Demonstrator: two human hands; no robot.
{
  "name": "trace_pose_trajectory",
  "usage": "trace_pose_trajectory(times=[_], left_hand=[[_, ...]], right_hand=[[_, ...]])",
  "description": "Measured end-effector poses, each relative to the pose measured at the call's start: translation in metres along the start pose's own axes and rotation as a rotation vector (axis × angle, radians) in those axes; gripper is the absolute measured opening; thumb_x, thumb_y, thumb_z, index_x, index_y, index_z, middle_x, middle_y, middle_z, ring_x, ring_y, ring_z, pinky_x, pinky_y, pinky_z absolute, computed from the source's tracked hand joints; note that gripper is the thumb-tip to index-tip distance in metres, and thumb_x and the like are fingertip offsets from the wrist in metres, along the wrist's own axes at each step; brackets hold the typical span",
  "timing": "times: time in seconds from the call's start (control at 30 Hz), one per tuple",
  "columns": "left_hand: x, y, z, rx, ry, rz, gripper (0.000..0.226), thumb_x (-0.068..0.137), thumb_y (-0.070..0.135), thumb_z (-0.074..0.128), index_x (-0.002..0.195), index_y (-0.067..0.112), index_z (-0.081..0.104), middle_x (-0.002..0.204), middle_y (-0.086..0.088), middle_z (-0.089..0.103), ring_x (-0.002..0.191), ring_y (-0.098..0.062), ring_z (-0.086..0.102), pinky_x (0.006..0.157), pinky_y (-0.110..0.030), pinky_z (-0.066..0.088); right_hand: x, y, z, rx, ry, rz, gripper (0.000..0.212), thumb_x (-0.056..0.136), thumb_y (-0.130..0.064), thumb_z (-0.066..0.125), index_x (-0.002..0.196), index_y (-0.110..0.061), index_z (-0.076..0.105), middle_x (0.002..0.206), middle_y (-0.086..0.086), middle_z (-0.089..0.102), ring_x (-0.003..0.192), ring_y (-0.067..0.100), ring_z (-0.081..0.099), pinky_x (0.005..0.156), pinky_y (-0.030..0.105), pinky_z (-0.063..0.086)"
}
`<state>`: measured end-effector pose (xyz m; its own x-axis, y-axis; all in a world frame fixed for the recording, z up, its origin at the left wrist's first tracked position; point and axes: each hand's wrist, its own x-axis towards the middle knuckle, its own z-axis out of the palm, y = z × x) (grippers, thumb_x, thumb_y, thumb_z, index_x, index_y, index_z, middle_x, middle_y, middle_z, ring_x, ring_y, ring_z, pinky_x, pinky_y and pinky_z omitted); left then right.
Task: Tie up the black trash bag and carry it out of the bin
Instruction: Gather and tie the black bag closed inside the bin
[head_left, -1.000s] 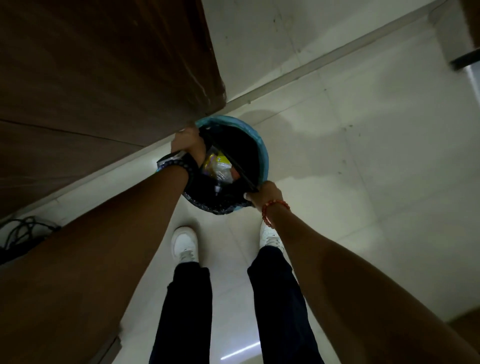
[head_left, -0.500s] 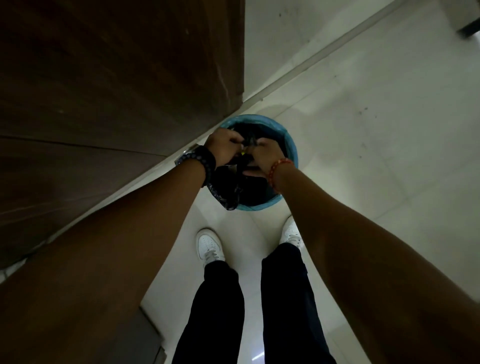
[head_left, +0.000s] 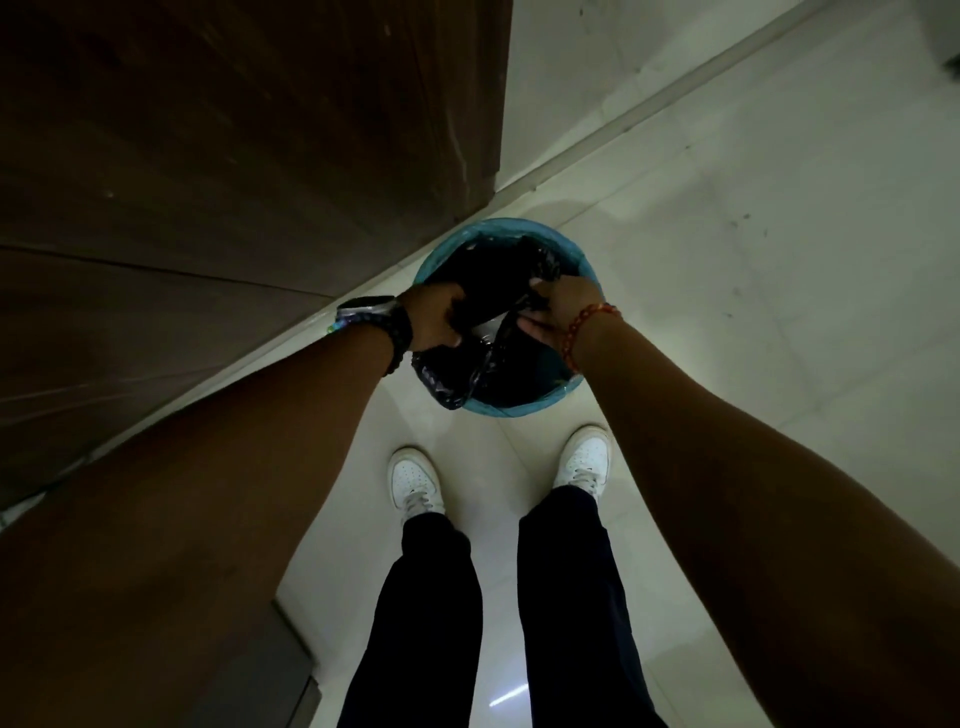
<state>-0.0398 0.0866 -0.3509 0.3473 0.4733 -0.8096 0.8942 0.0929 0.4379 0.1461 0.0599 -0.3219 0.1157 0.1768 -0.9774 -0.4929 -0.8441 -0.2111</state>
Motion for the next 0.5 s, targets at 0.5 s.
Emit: trace_pose_trajectory(times=[0.5], left_hand=[[-0.009, 0.047, 0.018, -0.99, 0.06, -0.241, 0.027, 0.104, 0.016, 0.042, 0.13, 0.015, 0.052, 0.098, -0.01, 0.066, 0.098, -0.026, 0.065, 0.084, -0.039, 0.057]], right_hand=[[-0.007, 0.03, 0.002, -0.935, 0.052, -0.492, 0.012, 0.087, -0.01, 0.054, 0.08, -0.015, 0.063, 0.093, 0.01, 0.065, 0.093, 0.027, 0.061, 0.086, 0.033, 0.048]])
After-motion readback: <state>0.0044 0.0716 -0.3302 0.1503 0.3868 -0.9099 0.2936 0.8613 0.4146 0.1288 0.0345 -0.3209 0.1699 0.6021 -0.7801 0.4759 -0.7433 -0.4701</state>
